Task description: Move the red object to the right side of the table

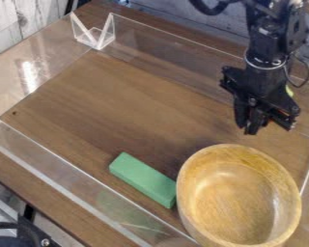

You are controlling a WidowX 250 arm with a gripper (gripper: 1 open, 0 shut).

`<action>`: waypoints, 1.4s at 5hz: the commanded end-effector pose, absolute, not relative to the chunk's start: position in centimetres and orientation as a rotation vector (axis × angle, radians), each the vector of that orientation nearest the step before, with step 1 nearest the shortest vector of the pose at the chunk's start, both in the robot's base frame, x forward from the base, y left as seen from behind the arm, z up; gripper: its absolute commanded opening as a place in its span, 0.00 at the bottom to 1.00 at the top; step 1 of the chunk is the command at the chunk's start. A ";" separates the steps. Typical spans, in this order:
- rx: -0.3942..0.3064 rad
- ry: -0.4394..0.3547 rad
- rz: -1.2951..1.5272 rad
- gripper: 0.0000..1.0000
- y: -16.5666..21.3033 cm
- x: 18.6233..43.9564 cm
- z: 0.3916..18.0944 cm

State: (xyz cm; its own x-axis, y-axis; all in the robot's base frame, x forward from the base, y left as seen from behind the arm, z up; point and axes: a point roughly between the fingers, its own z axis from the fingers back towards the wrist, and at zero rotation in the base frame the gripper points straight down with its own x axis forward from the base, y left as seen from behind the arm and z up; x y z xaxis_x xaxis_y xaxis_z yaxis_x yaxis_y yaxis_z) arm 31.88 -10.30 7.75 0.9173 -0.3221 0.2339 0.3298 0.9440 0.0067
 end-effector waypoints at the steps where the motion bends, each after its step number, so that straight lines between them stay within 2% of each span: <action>1: -0.037 -0.303 -0.401 0.00 -11.7 32.1 9.8; 2: -0.033 -0.311 -0.451 0.00 -12.5 32.3 9.5; 4: -0.041 -0.329 -0.537 0.00 -11.9 33.3 8.5; 6: -0.018 -0.344 -0.470 0.00 -12.7 32.3 8.7; 7: -0.007 -0.352 -0.500 0.00 -12.4 32.2 9.4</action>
